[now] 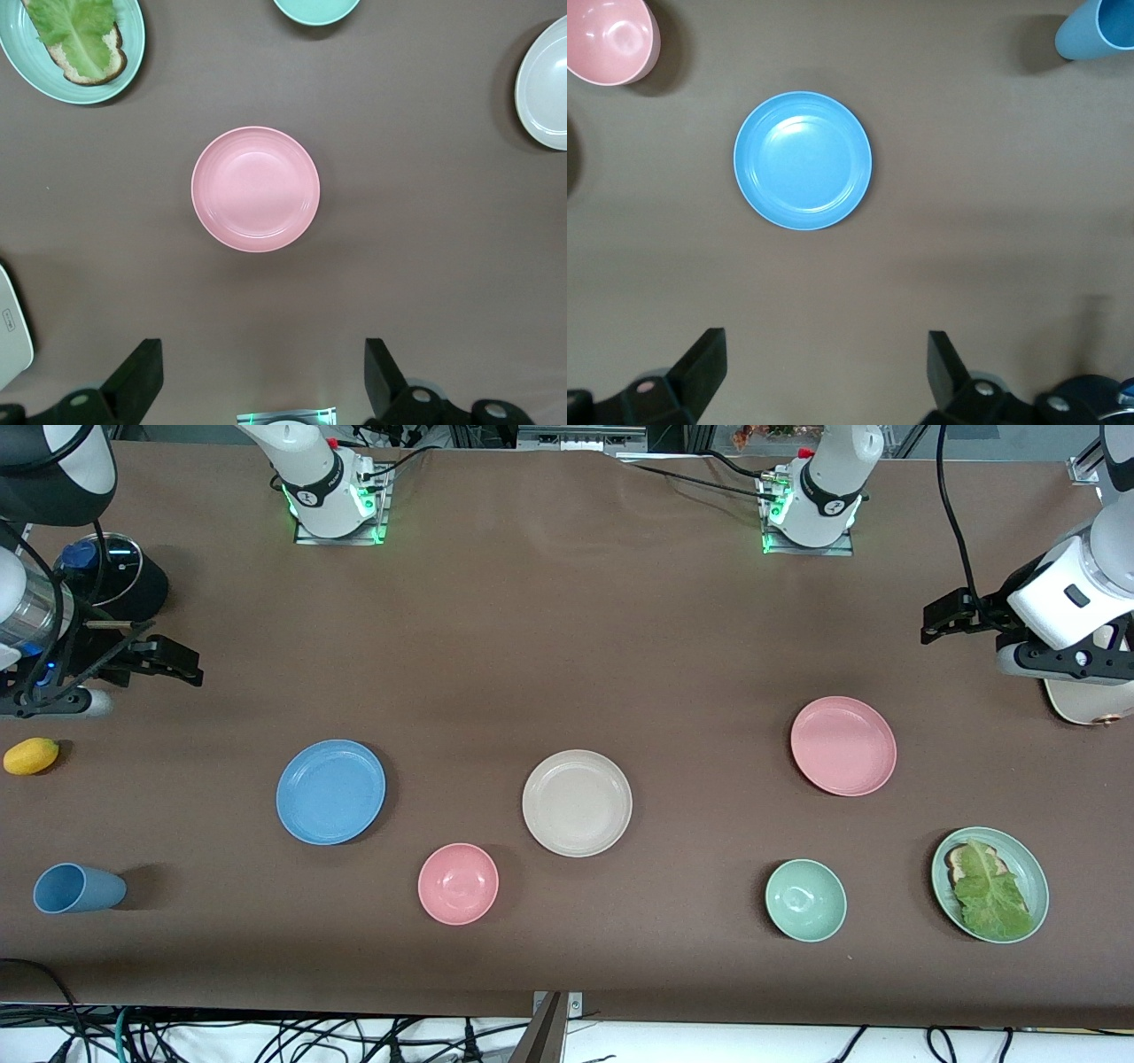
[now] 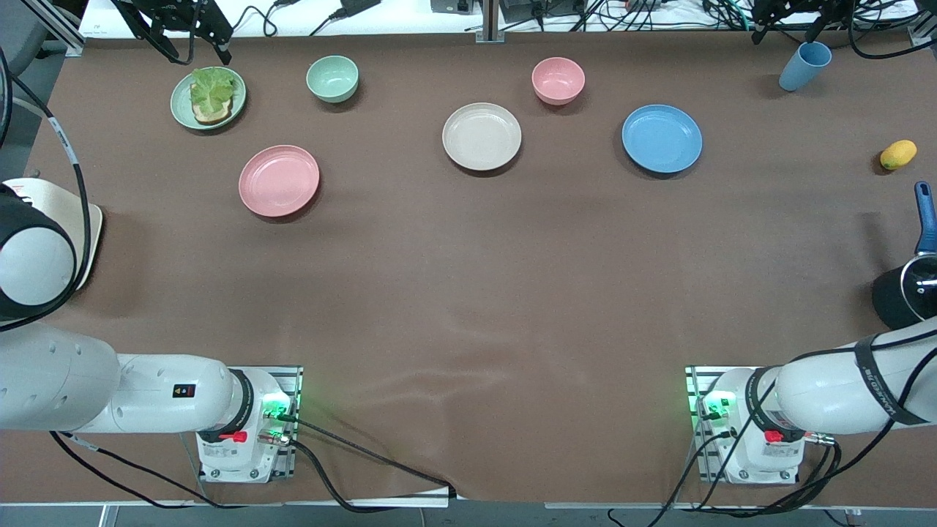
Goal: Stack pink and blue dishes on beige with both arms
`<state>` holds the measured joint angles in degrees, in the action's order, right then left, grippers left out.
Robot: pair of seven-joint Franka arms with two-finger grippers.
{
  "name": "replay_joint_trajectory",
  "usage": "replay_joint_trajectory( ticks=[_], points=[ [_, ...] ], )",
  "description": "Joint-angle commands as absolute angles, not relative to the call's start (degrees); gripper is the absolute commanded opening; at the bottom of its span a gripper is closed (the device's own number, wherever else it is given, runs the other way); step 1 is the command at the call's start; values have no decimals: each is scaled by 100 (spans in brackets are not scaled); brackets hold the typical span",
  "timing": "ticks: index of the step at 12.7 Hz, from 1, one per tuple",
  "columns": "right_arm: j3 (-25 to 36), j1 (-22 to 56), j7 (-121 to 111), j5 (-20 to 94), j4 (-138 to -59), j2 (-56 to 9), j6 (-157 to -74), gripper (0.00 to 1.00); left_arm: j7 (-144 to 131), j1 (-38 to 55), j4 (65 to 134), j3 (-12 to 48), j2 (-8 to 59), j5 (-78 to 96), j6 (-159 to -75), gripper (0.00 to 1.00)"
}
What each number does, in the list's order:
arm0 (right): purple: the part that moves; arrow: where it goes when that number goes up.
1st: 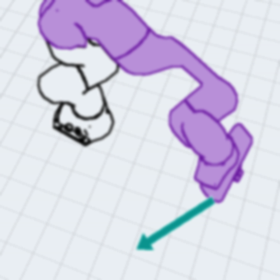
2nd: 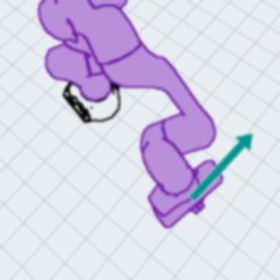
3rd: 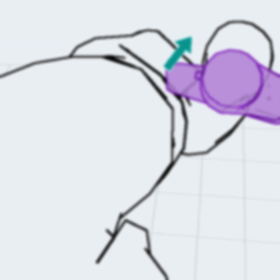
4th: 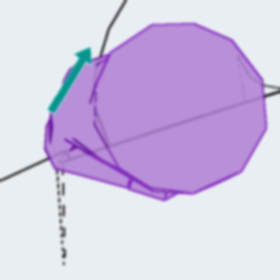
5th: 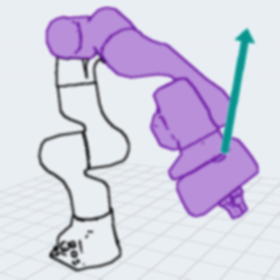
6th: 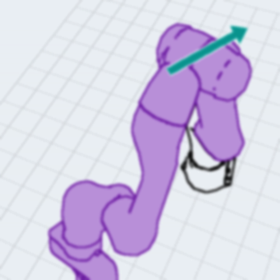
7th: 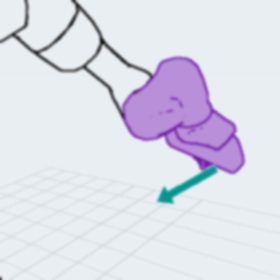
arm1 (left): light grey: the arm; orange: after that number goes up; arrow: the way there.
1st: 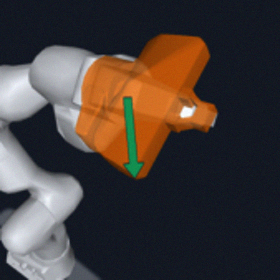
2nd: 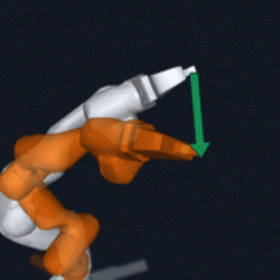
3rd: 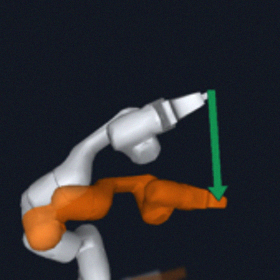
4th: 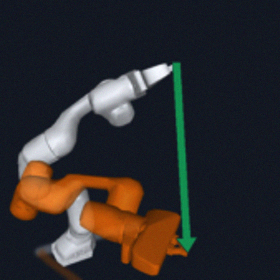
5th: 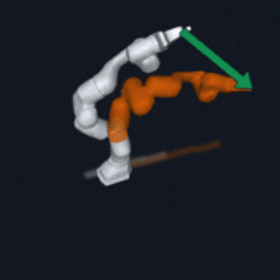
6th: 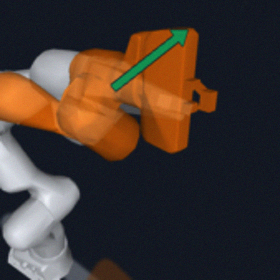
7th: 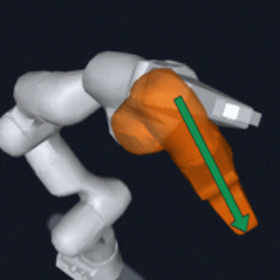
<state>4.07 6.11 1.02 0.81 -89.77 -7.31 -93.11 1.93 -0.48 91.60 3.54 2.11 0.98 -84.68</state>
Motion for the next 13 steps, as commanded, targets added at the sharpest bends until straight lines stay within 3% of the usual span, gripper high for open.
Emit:
replay_joint_trajectory(
  ticks=[1, 10, 13],
  points=[
    [404, 580, 123, 149, -8868, -782, -9255, 100, 325, -79, 8982, 378, 299, -26, -8385, 100],
    [404, 580, 114, 149, -8868, -782, -9264, 100, 308, -70, 8982, 378, 422, -18, -8385, 100],
    [404, 580, 114, 149, -8868, -782, -9255, 100, 255, -175, 8974, 360, 825, 70, -8437, 100]
  ],
)
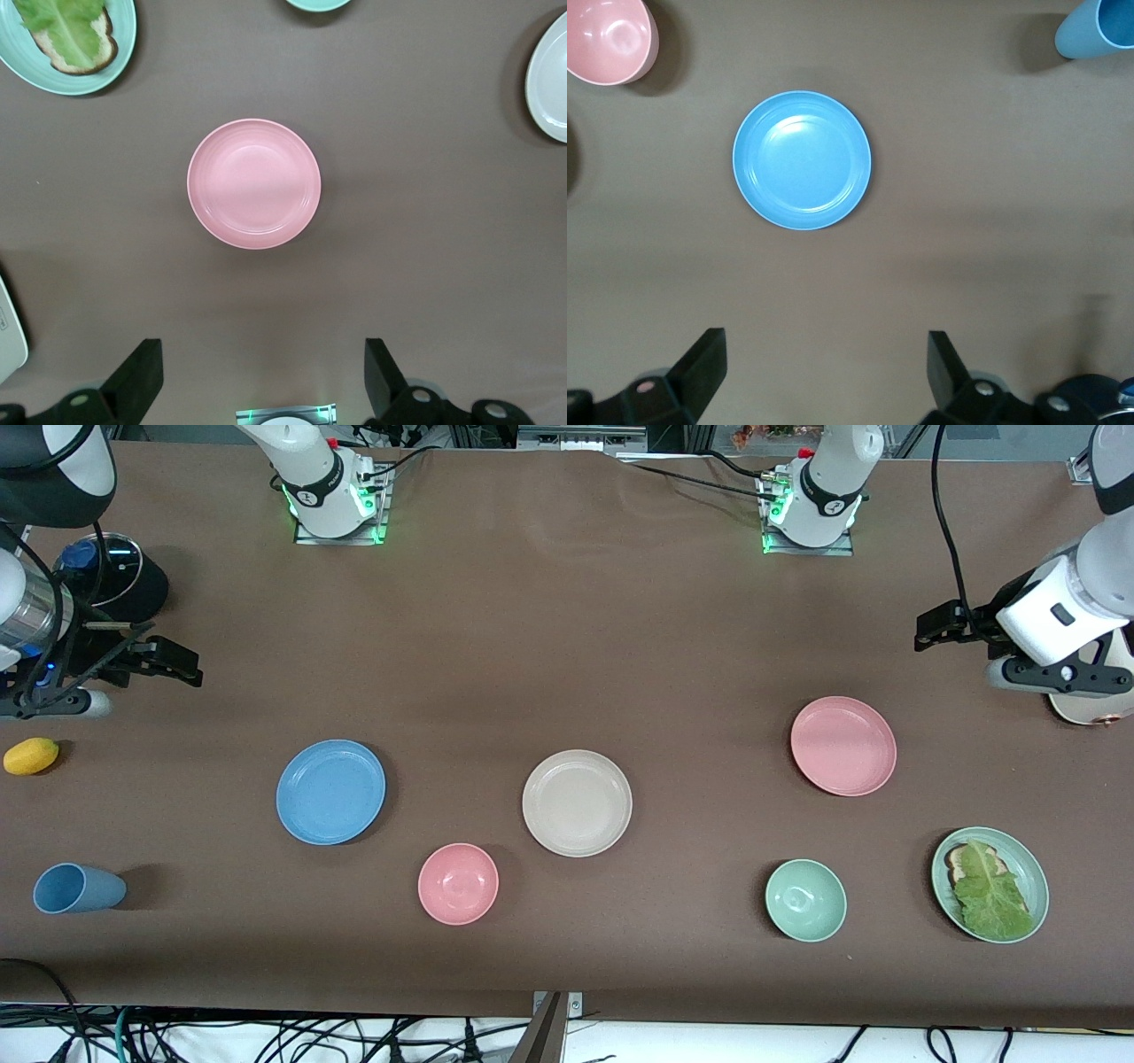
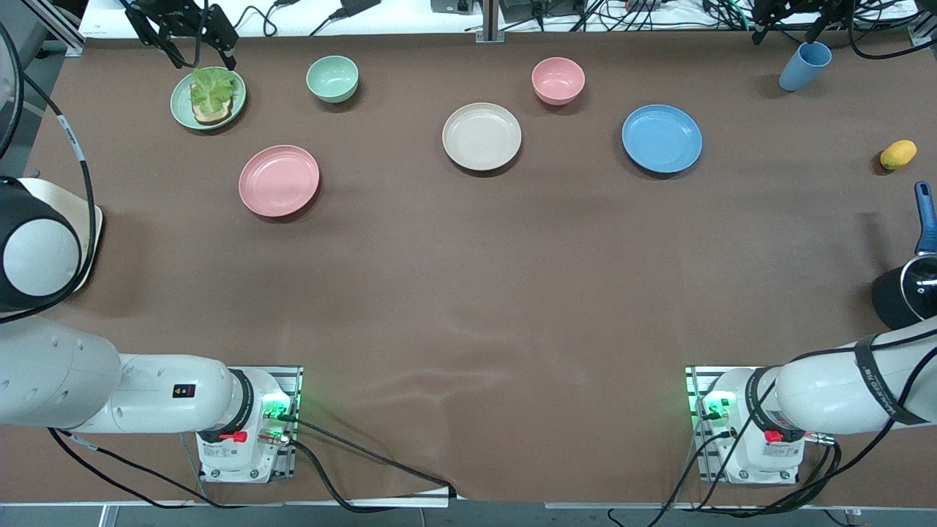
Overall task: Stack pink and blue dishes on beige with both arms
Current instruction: 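Reach the left gripper down to the pink plate rim and grasp it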
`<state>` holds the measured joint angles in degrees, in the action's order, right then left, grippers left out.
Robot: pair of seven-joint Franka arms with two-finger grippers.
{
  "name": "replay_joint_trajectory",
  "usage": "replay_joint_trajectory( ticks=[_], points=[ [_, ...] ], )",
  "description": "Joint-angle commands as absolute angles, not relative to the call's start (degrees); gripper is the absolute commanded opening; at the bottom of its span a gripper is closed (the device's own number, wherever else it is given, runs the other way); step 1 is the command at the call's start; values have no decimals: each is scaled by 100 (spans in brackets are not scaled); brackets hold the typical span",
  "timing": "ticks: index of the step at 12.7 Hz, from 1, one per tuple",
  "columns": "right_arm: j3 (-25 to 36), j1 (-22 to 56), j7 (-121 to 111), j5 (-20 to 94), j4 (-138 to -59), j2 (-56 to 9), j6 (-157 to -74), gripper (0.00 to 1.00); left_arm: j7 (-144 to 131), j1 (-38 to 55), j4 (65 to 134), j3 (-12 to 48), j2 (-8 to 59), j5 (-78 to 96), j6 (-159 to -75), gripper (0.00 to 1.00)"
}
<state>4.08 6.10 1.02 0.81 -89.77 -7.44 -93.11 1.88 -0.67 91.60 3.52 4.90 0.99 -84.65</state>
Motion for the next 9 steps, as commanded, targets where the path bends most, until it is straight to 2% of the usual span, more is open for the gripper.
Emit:
replay_joint_trajectory(
  ticks=[1, 9],
  points=[
    [404, 580, 114, 149, -8868, -791, -9255, 100, 255, -211, 8974, 360, 931, 62, -8516, 100],
    [404, 571, 97, 149, -8868, -791, -9246, 100, 325, -316, 8904, 352, 1494, -17, -8798, 100]
  ],
)
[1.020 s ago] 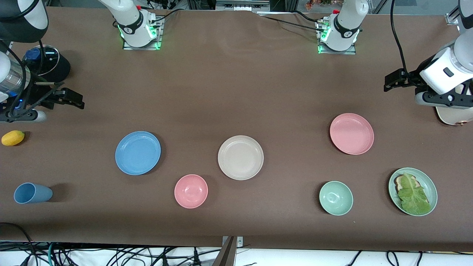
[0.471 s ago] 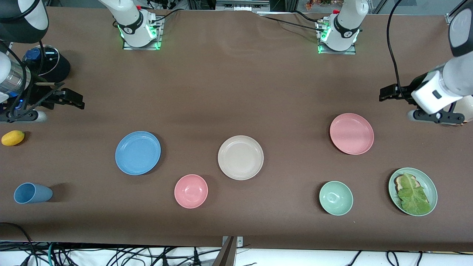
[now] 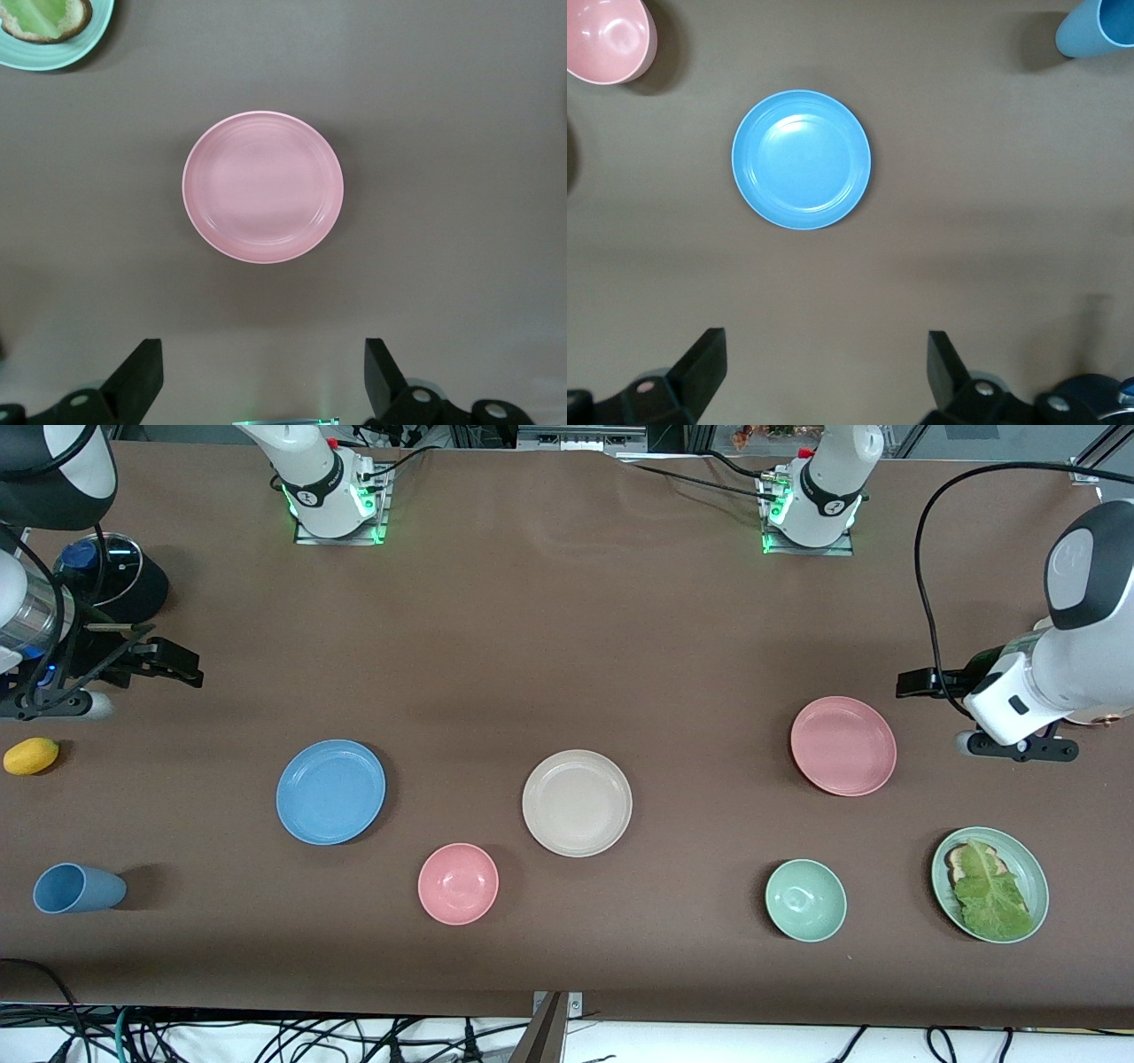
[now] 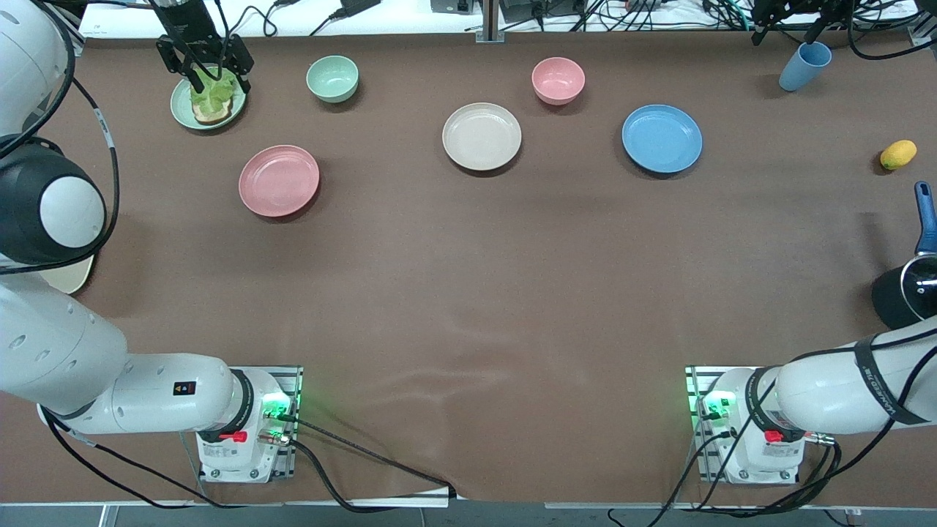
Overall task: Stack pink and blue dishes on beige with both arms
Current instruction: 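Reach the left gripper down to the pink plate rim and grasp it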
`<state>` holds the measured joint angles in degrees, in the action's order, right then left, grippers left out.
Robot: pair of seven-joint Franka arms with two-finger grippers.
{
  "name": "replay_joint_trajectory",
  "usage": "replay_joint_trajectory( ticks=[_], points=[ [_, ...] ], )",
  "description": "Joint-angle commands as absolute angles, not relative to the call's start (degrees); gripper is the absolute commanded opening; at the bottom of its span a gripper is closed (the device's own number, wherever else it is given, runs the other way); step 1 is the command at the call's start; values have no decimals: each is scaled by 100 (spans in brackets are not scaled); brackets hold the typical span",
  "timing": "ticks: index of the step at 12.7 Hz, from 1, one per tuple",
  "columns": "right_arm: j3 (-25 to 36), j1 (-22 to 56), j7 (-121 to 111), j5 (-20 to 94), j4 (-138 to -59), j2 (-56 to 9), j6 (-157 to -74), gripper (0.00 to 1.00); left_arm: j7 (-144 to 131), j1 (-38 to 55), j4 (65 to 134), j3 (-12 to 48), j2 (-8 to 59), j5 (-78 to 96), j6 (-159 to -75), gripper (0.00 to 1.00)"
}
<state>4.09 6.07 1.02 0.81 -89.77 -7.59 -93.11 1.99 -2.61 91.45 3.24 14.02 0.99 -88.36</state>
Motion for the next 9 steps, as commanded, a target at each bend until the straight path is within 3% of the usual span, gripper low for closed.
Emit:
replay_joint_trajectory(
  ticks=[1, 6, 9],
  points=[
    [404, 571, 97, 149, -8868, -791, -9246, 100, 343, -343, 8834, 352, 1503, 0, -8789, 100],
    [404, 571, 105, 149, -8868, -791, -9246, 100, 447, -387, 9008, 98, 1424, 140, -8833, 100],
    [404, 571, 105, 149, -8868, -791, -9237, 100, 1474, -352, 9806, -499, 1170, 710, -9648, 100]
  ],
)
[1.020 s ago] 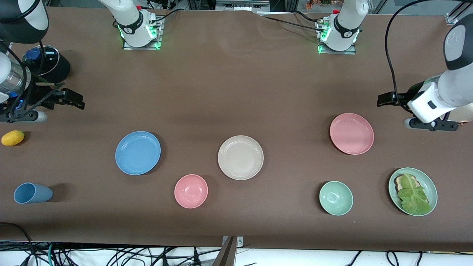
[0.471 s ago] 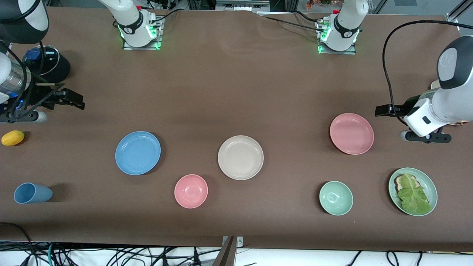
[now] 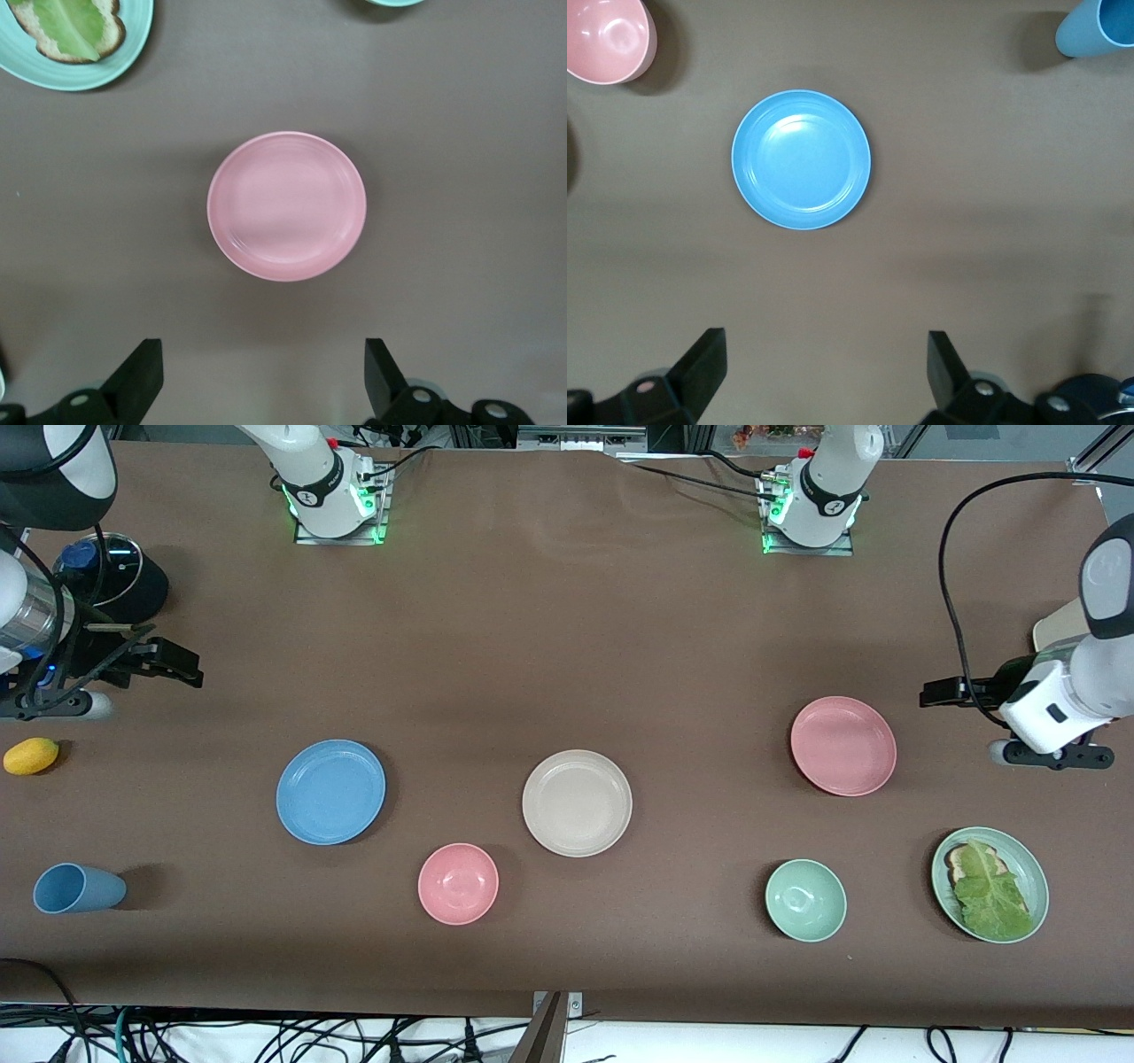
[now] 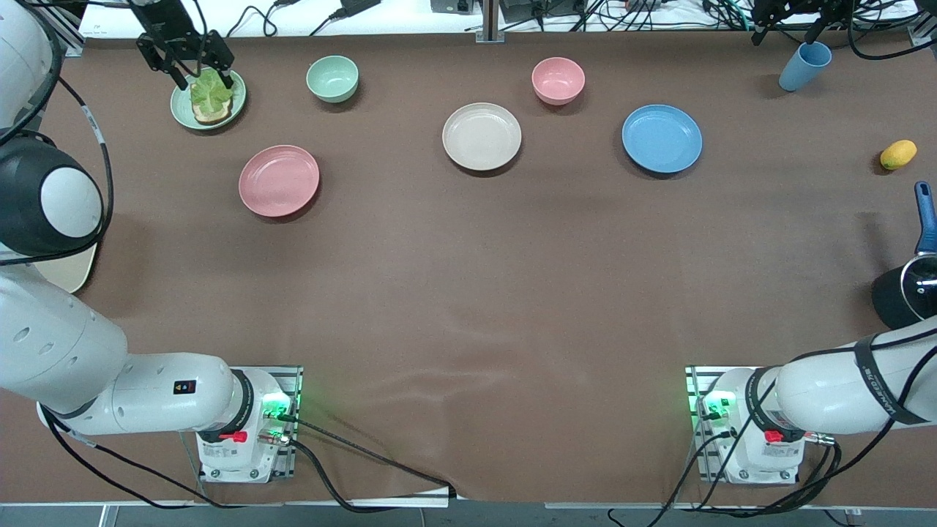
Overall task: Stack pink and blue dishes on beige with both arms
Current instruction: 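Reach the left gripper down to the pink plate rim and grasp it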
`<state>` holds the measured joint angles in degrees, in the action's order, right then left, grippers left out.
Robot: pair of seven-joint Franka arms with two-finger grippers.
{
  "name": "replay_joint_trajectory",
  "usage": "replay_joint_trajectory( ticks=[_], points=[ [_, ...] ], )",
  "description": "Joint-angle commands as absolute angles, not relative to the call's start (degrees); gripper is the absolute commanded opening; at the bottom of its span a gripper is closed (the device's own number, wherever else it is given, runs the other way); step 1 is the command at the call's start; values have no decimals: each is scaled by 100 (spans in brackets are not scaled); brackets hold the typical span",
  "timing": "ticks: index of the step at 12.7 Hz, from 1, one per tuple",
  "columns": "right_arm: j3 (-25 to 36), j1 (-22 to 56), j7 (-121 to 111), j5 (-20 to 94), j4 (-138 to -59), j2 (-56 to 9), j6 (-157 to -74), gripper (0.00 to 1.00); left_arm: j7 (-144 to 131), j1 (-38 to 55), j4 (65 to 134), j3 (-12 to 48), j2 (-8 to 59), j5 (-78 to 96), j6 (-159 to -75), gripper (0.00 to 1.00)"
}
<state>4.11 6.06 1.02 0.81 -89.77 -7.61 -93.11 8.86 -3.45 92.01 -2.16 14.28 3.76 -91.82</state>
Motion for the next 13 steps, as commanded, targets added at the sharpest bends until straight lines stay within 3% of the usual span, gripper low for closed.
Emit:
replay_joint_trajectory(
  ticks=[1, 8, 13],
  points=[
    [404, 571, 97, 149, -8868, -791, -9237, 100, 1616, -360, 10026, -623, 1125, 816, -9833, 100],
    [404, 580, 114, 149, -8868, -791, -9229, 100, 2723, -448, 11617, -940, 879, 1511, -11301, 100],
    [404, 580, 105, 149, -8868, -791, -9237, 100, 3549, -711, 12041, -940, 1176, 2125, -11944, 100]
  ],
)
